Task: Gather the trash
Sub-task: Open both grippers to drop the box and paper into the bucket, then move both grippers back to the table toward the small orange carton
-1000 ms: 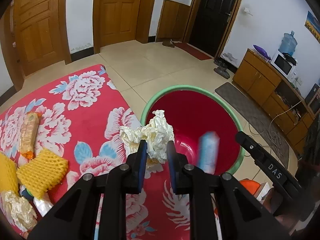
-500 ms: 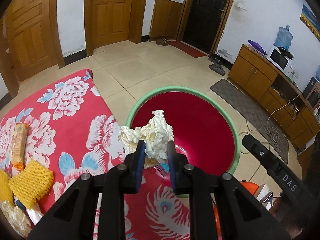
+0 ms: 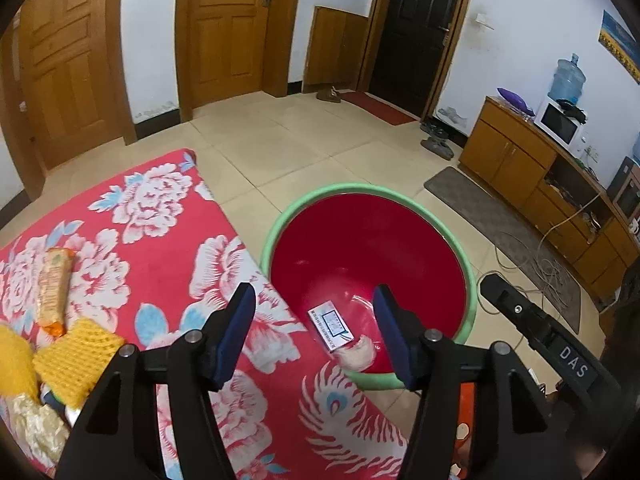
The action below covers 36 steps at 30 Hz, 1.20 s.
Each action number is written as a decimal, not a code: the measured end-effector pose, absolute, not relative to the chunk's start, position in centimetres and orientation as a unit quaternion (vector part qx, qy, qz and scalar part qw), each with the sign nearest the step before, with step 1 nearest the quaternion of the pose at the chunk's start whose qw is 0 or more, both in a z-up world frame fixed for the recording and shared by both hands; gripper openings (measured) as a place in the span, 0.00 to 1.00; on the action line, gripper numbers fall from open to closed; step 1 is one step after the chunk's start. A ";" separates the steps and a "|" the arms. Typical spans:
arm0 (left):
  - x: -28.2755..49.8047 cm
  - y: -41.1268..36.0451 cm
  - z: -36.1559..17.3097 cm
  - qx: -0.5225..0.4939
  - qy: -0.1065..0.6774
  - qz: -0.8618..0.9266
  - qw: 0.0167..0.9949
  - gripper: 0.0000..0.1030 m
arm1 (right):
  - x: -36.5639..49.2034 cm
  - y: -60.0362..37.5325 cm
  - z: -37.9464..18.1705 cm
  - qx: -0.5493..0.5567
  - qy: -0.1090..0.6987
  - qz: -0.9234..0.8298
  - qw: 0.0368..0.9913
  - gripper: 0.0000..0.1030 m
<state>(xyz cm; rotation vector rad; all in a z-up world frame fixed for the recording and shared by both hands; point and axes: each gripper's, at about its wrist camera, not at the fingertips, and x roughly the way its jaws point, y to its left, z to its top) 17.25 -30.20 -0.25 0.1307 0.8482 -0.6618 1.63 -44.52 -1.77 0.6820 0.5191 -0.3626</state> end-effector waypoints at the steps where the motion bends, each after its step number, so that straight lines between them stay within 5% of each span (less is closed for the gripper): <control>1: 17.0 -29.9 0.0 0.061 0.404 -0.312 0.858 0.59 | 1.5 -44.4 -1.6 0.329 0.249 -0.171 0.894 0.36; 13: 14.4 -24.7 2.4 0.035 0.385 -0.283 0.878 0.61 | -0.5 -40.6 1.5 0.304 0.233 -0.133 0.914 0.46; 36: 11.4 -9.5 2.0 -0.018 0.390 -0.150 0.908 0.61 | -2.2 -32.7 3.6 0.275 0.239 -0.046 0.930 0.51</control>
